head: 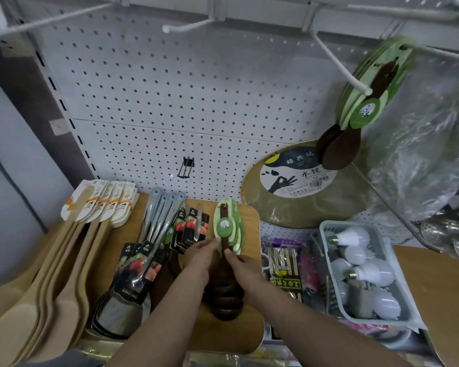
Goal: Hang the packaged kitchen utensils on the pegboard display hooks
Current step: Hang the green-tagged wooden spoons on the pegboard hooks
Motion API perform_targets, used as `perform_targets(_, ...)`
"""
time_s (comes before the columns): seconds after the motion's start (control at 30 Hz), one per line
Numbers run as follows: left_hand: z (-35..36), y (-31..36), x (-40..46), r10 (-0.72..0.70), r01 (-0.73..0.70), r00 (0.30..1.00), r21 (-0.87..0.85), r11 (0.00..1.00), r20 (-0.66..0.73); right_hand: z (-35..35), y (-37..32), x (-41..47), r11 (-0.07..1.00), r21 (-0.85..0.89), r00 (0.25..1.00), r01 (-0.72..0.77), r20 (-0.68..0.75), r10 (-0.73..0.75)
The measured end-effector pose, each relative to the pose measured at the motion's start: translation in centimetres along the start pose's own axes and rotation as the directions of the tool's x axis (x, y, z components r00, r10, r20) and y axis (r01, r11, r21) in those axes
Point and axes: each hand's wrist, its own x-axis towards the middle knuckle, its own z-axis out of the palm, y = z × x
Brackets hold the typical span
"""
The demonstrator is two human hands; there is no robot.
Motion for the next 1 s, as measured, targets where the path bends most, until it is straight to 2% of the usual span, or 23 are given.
perform_targets(0.43,-1.2,0.1,-0.7,-0.041,0.047,0.994,-0.062,0.997,0.100,0.6,-0.3,0.0,1.000,-0.010,0.995,0.009,-0.103,-0.010)
perform_targets(0.6,-1.2,0.3,-0.9,-0.014,0.018,0.997,-0.048,0.999,0.075,0.2,-0.5,0.1,1.000,0.005,0.993,-0.004,-0.121,0.004)
perform_targets(0.73,-0.6,0.4,-1.6,0.079,-0.078,0.997,-0.056,0.995,0.015,-1.0,-0.5,-0.1,1.000,0.002,0.989,0.012,-0.150,-0.012)
perform_targets(1.0,3.8,0.4,-6.6,0.156,-0.147,0.984,-0.099,0.984,0.084,-5.7,-1.0,-3.1,0.977,0.196,0.987,0.081,-0.155,-0.050)
